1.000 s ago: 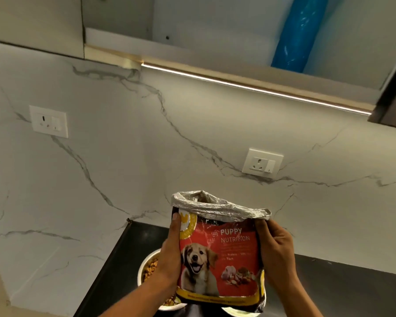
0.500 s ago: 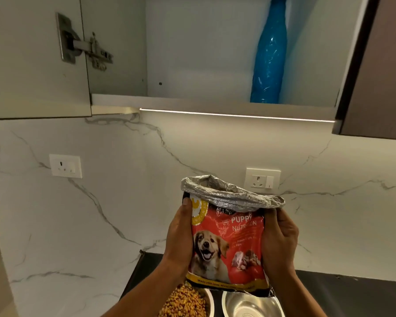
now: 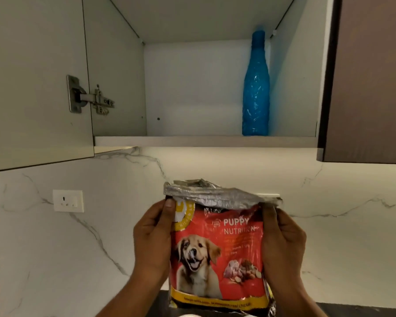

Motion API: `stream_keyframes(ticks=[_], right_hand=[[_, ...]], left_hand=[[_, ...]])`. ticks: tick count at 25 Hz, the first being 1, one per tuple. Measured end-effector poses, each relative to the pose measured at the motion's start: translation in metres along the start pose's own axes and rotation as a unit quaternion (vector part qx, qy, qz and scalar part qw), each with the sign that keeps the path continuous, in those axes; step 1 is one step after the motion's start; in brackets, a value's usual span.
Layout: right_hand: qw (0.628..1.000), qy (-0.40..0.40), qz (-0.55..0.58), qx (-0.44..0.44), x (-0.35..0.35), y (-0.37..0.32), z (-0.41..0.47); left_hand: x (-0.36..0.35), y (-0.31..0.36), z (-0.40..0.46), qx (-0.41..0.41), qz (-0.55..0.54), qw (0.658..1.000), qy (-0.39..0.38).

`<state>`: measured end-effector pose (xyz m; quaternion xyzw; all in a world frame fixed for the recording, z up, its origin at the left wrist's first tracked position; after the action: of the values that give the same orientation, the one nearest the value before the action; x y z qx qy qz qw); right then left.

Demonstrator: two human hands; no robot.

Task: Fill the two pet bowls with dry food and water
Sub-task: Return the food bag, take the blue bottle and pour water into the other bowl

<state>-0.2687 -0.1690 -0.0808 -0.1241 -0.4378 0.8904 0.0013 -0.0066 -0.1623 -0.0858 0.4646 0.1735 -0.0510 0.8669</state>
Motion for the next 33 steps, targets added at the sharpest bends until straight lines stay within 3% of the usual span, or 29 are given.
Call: stream_keyframes(ticks=[7, 13, 18, 26, 30, 33], right_hand=[[0.994, -0.025, -0.045, 0.095, -0.031, -0.117, 0.046], [0.983, -0.076, 0.042, 0.159, -0.076, -0.203, 0.115], [0.976, -0.101, 0.094, 0.167, -0.118, -0.239, 0.188], [0.976, -0.095, 0.043, 0.191, -0.159, -0.217, 0.249], [0.985, -0.124, -0.013, 0.123, -0.168, -0.156, 0.259], [0.986, -0.135, 0.018, 0.095, -0.163, -0.144, 0.261]], left_hand=[[-0.007, 0.136, 0.035, -0.167, 0.058, 0.984, 0.027], [-0.043, 0.24, 0.087, -0.222, 0.053, 0.974, -0.009], [-0.061, 0.289, 0.153, -0.209, 0.069, 0.975, -0.03], [-0.056, 0.271, 0.227, -0.178, 0.106, 0.978, -0.022], [-0.03, 0.22, 0.245, -0.126, 0.109, 0.986, -0.001], [-0.013, 0.211, 0.249, -0.123, 0.076, 0.989, 0.023]])
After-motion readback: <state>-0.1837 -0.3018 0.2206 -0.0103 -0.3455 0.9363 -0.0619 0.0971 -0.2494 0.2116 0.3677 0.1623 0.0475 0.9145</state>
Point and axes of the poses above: each hand's wrist, its own z-axis towards the middle knuckle, its own x-axis out of the back of the hand, y = z × x, the point moved 9 cm from there along z, towards the middle knuckle, and after that the axes turned 11 degrees about -y, right-handed, at the moved point
